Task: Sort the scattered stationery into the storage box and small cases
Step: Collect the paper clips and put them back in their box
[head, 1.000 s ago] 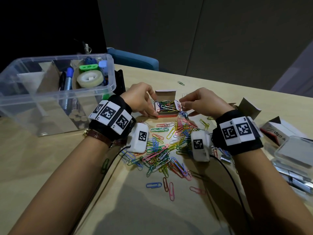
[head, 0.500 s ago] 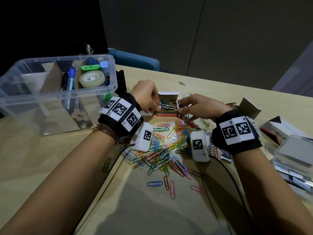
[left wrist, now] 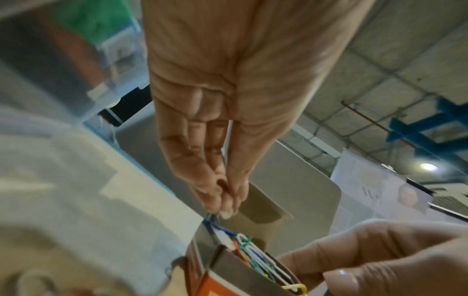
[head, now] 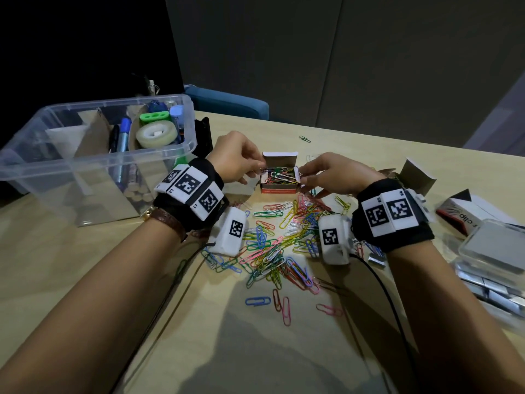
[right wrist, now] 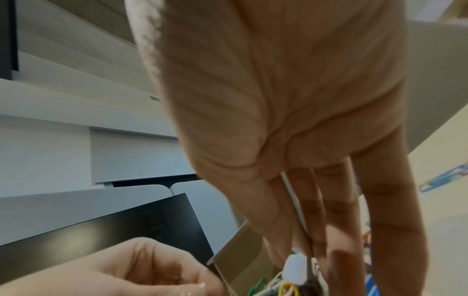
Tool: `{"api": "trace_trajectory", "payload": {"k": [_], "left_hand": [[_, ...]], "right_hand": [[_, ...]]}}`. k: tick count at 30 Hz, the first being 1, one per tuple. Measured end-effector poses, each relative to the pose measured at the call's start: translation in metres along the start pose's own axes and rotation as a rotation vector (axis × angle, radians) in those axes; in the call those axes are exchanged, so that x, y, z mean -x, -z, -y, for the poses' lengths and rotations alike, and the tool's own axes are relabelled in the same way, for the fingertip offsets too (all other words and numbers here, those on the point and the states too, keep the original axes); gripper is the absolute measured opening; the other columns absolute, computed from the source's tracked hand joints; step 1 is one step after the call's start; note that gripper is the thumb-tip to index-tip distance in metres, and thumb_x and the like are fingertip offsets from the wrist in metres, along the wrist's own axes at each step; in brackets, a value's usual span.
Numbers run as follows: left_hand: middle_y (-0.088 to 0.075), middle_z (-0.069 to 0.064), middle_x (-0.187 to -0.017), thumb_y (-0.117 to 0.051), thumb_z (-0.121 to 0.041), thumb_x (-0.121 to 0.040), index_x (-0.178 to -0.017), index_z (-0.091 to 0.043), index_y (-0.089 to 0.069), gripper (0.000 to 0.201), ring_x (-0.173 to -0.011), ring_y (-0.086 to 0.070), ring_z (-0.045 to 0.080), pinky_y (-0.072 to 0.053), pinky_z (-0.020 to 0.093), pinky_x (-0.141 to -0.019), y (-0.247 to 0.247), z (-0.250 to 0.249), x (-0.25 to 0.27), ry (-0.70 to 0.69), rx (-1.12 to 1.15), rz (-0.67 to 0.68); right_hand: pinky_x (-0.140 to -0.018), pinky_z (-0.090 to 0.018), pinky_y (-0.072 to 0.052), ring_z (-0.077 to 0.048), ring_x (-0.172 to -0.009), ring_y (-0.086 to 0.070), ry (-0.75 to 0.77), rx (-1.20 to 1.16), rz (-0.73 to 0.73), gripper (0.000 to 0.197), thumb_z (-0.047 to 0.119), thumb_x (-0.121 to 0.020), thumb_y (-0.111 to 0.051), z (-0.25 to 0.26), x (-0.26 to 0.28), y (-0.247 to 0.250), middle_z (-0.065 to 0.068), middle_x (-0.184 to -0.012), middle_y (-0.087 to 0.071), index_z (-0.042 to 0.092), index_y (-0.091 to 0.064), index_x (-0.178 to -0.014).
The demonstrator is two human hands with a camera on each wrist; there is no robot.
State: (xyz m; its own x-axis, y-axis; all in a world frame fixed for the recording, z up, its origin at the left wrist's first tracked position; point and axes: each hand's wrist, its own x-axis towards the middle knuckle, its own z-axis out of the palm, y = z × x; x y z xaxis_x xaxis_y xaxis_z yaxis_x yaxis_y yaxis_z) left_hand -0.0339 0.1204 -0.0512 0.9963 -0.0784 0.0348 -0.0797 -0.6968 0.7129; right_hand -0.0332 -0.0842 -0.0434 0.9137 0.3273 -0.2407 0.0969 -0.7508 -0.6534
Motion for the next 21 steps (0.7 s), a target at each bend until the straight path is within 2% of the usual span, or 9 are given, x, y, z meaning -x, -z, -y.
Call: {"api": "trace_trajectory", "payload": {"k": [3,5,6,8,12,15,16,18,21], "left_hand": [[-0.069,0.004,-0.08,-0.061,-0.015,-0.094,-0.12,-0.013,-0.066,0.026,-0.064,-0.062,0.012,-0.051,0.022,-0.056,-0.001,-0.012,0.013,-0.072,-0.261,0.088],[-0.07,0.008,-0.101,-0.054,-0.017,-0.098,-0.135,-0.018,-0.056,0.037,-0.086,-0.063,0.02,-0.047,0.027,-0.076,-0.004,-0.019,0.02,-0.125,-0.452,0.166],[-0.067,0.01,-0.11,-0.051,-0.016,-0.1,-0.139,-0.019,-0.053,0.039,-0.093,-0.059,0.022,-0.043,0.027,-0.08,-0.005,-0.021,0.021,-0.13,-0.516,0.192],[-0.062,0.011,-0.112,-0.047,-0.018,-0.101,-0.139,-0.023,-0.052,0.039,-0.092,-0.052,0.023,-0.038,0.026,-0.078,-0.007,-0.023,0.021,-0.117,-0.575,0.241],[-0.066,0.013,-0.119,-0.058,-0.022,-0.096,-0.137,-0.015,-0.055,0.041,-0.106,-0.061,0.027,-0.044,0.028,-0.083,-0.004,-0.022,0.023,-0.096,-0.475,0.172],[-0.072,0.012,-0.096,-0.072,-0.023,-0.087,-0.125,-0.006,-0.062,0.043,-0.081,-0.07,0.023,-0.058,0.035,-0.077,0.0,-0.014,0.02,-0.009,-0.271,0.02],[-0.071,0.013,-0.097,-0.074,-0.023,-0.085,-0.121,-0.004,-0.063,0.043,-0.083,-0.069,0.024,-0.058,0.039,-0.078,0.0,-0.011,0.018,0.027,-0.251,-0.004],[-0.069,0.017,-0.103,-0.076,-0.023,-0.083,-0.118,0.001,-0.06,0.045,-0.094,-0.068,0.029,-0.056,0.044,-0.084,-0.001,-0.008,0.013,0.09,-0.206,0.019],[-0.069,0.021,-0.096,-0.077,-0.025,-0.082,-0.116,0.003,-0.057,0.049,-0.077,-0.073,0.028,-0.06,0.046,-0.074,-0.007,-0.009,0.011,0.171,-0.034,0.044]], "right_hand": [[-0.066,-0.018,-0.053,-0.024,-0.106,-0.066,0.001,0.0,-0.006,0.025,0.01,-0.099,-0.05,-0.002,0.0,0.003,-0.014,-0.11,-0.07,0.002,-0.069,-0.113],[-0.069,-0.019,-0.054,-0.023,-0.106,-0.066,0.005,0.003,-0.007,0.025,0.009,-0.099,-0.05,-0.003,0.0,0.004,-0.014,-0.111,-0.07,0.002,-0.069,-0.115],[-0.07,-0.02,-0.054,-0.022,-0.105,-0.066,0.009,0.002,-0.009,0.026,0.008,-0.099,-0.05,-0.004,0.0,0.004,-0.015,-0.112,-0.07,0.001,-0.068,-0.116],[-0.069,-0.02,-0.053,-0.019,-0.099,-0.066,0.012,-0.009,-0.017,0.026,0.007,-0.099,-0.051,-0.004,0.0,0.003,-0.014,-0.114,-0.069,0.002,-0.066,-0.118],[-0.069,-0.019,-0.053,-0.016,-0.099,-0.064,0.018,-0.003,-0.027,0.031,0.008,-0.098,-0.053,-0.003,-0.001,0.002,-0.006,-0.112,-0.067,0.009,-0.062,-0.127],[-0.084,-0.03,-0.056,-0.021,-0.106,-0.064,0.036,0.032,-0.067,0.03,0.008,-0.097,-0.054,-0.003,0.0,0.003,-0.008,-0.115,-0.069,0.011,-0.066,-0.124],[-0.085,-0.031,-0.056,-0.022,-0.104,-0.066,0.044,0.029,-0.086,0.028,0.008,-0.096,-0.055,-0.003,0.0,0.002,-0.009,-0.112,-0.07,0.01,-0.068,-0.121],[-0.079,-0.027,-0.057,-0.019,-0.095,-0.069,0.046,-0.024,-0.115,0.023,0.007,-0.094,-0.06,-0.003,-0.001,0.001,-0.01,-0.104,-0.073,0.009,-0.073,-0.112],[-0.071,-0.022,-0.058,-0.017,-0.08,-0.07,-0.012,-0.138,-0.114,0.015,0.006,-0.089,-0.068,0.0,-0.005,0.004,-0.013,-0.095,-0.074,0.005,-0.075,-0.102]]}}
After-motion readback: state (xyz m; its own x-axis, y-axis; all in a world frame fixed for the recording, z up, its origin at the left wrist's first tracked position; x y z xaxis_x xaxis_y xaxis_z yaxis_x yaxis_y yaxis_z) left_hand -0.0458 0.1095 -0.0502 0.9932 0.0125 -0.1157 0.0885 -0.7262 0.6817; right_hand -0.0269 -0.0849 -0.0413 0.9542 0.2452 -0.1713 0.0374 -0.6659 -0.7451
